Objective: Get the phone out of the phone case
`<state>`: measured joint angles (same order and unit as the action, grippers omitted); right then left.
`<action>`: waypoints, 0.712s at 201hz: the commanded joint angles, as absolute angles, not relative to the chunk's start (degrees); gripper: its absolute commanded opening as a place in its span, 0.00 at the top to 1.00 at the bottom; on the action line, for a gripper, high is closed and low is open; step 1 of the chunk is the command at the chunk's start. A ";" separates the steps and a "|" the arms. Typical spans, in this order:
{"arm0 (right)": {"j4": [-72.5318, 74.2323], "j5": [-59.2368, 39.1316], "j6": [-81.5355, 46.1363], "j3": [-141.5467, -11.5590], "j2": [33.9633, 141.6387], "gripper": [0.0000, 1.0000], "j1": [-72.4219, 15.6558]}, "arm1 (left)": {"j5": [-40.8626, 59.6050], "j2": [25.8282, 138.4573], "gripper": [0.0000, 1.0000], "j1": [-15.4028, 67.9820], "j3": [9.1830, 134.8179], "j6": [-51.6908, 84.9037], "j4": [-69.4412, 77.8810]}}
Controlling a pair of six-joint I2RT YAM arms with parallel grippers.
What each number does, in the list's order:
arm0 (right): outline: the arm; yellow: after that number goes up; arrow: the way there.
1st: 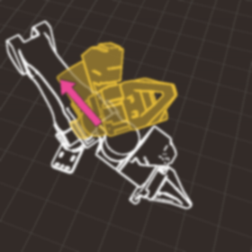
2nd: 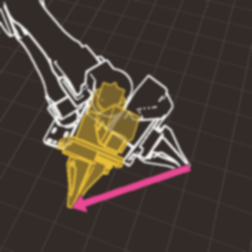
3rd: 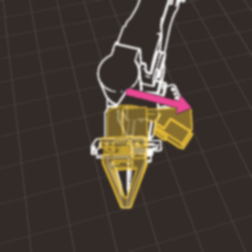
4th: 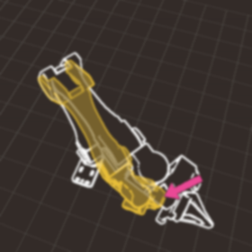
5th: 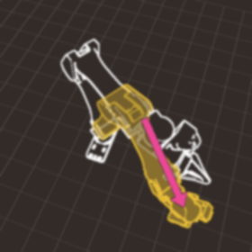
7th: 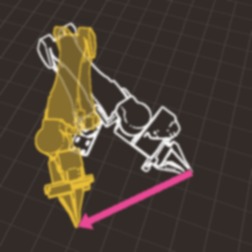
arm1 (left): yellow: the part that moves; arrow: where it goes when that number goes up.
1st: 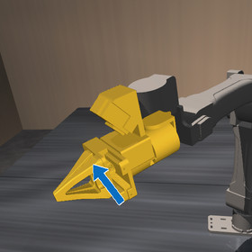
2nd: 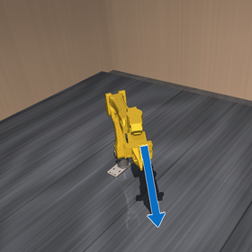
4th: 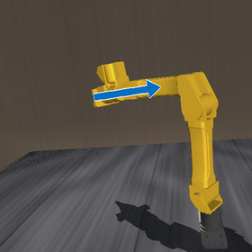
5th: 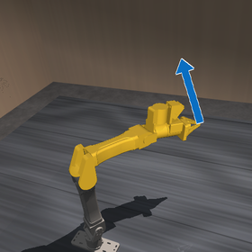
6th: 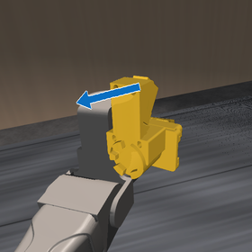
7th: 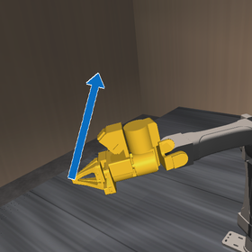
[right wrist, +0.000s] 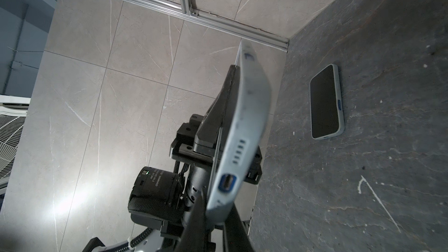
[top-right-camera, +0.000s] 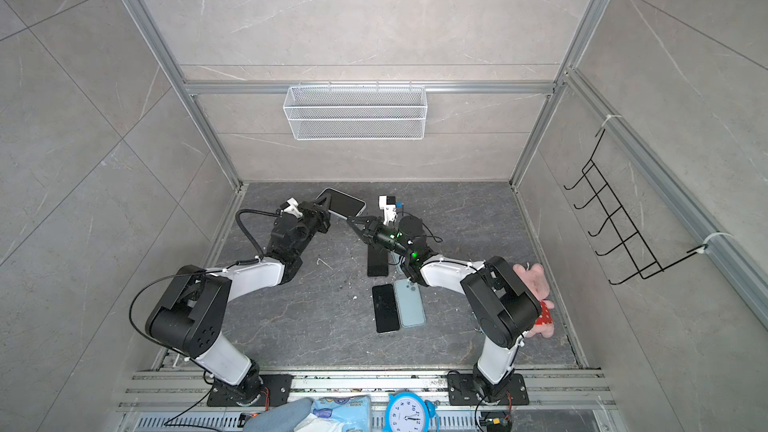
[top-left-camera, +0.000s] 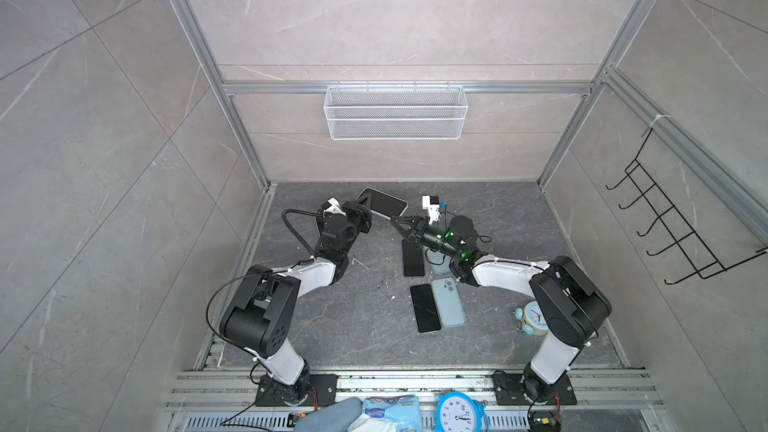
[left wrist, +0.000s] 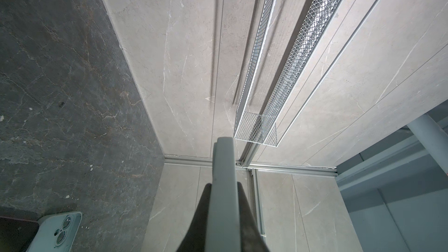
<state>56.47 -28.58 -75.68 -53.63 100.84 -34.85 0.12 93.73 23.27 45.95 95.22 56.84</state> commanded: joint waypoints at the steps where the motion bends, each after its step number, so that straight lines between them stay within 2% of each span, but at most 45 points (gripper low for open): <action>1: 59.41 -28.83 -74.80 -52.92 101.30 1.00 -34.75 | 0.62 89.93 1.00 23.53 45.78 94.92 62.05; 73: 59.61 -29.79 -71.85 -51.61 101.11 1.00 -34.55 | 0.86 89.65 1.00 23.50 45.34 98.21 62.39; 98: 53.79 -28.32 -61.77 -49.42 98.53 1.00 -34.55 | 3.38 90.85 1.00 23.47 47.46 103.97 61.19; 123: 40.70 -22.09 -44.54 -47.92 93.92 1.00 -35.54 | 5.96 90.71 1.00 23.50 49.17 109.21 57.44; 143: 38.44 -19.02 -38.46 -47.59 93.40 1.00 -35.57 | 7.40 90.31 1.00 23.69 50.53 111.04 56.19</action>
<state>49.67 -25.82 -55.18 -49.30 94.61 -35.79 4.62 92.84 23.94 45.25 103.96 51.77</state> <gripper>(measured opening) 0.129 0.118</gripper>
